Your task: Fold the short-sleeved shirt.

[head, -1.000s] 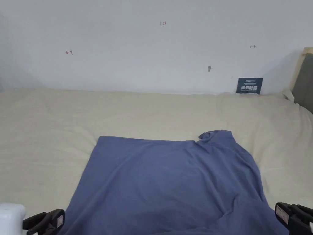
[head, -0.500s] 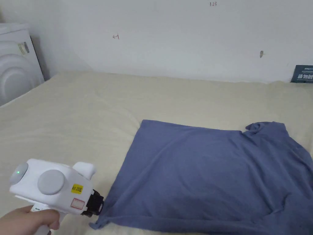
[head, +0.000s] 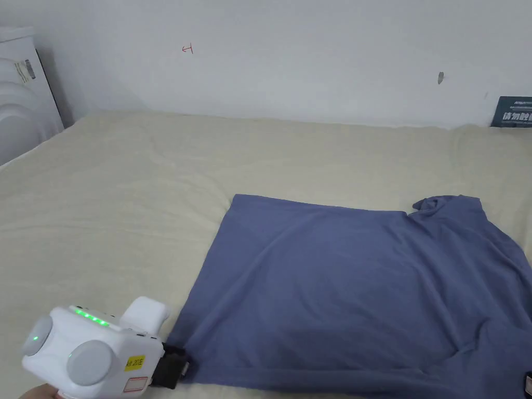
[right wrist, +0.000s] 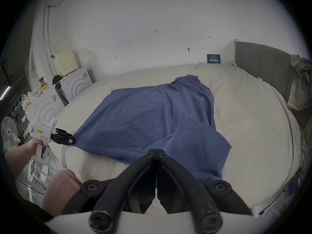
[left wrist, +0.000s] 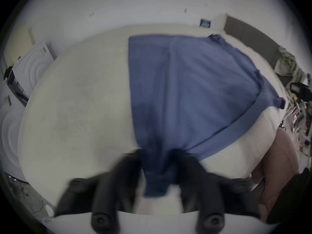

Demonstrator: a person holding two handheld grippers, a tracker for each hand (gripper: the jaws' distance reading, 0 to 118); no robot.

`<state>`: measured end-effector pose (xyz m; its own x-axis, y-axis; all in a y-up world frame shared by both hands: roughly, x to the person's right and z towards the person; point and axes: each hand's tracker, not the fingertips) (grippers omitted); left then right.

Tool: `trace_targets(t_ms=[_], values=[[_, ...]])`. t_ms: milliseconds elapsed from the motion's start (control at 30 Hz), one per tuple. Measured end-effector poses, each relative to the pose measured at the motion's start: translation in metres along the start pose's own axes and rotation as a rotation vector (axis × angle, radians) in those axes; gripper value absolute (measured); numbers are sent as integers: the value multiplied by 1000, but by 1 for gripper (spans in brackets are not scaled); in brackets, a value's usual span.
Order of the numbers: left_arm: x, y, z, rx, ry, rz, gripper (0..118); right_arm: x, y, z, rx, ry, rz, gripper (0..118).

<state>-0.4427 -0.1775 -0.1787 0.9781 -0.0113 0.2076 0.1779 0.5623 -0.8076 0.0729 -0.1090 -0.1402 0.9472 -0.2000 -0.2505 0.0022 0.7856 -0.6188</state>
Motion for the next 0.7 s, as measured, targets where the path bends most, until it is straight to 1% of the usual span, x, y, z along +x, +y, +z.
trace_targets(t_ms=[33, 167, 233, 267, 300, 333, 367, 400, 433, 467, 500, 533, 567, 600, 633, 667, 700], values=[[4, 0, 6, 39, -18, 5, 9, 1, 2, -1, 2, -1, -4, 0], [18, 1, 13, 50, 43, -10, 7, 11, 7, 1, 27, -32, -6, 0], [17, 1, 13, 65, 4, 23, 6, 25, 12, 5, 54, -39, -45, 0], [17, 0, 13, 62, 12, 37, 6, 35, 15, 5, 53, -48, -65, 0], [17, 1, 13, 71, 28, 42, 6, 43, 16, 4, 34, -65, -76, 0], [17, 1, 13, 79, 30, 44, 6, 54, 17, 2, 8, -83, -93, 3], [17, 1, 13, 86, 26, 50, 6, 71, 16, -1, -30, -86, -117, 21], [16, 0, 14, 88, 20, 58, 6, 82, 16, -4, -72, -74, -146, 54], [16, 0, 16, 96, 11, 84, 6, 94, 16, -9, -131, -62, -186, 96], [15, 1, 18, 103, 2, 103, 6, 102, 13, -18, -219, -76, -215, 104], [15, 1, 20, 117, -3, 117, 6, 111, 8, -24, -251, -72, -233, 104], [14, 2, 22, 124, -13, 126, 6, 120, 3, -27, -230, -65, -226, 104], [15, 4, 23, 123, -12, 127, 6, 125, 0, -33, -271, -71, -217, 104], [17, 5, 23, 126, -8, 129, 6, 126, -3, -39, -303, -98, -201, 104], [18, 6, 24, 126, -2, 130, 6, 124, -8, -44, -348, -129, -151, 104], [24, 5, 26, 127, 0, 130, 6, 121, -11, -49, -369, -141, -108, 104], [26, 5, 26, 125, -5, 133, 6, 115, -14, -53, -362, -136, -43, 103]])
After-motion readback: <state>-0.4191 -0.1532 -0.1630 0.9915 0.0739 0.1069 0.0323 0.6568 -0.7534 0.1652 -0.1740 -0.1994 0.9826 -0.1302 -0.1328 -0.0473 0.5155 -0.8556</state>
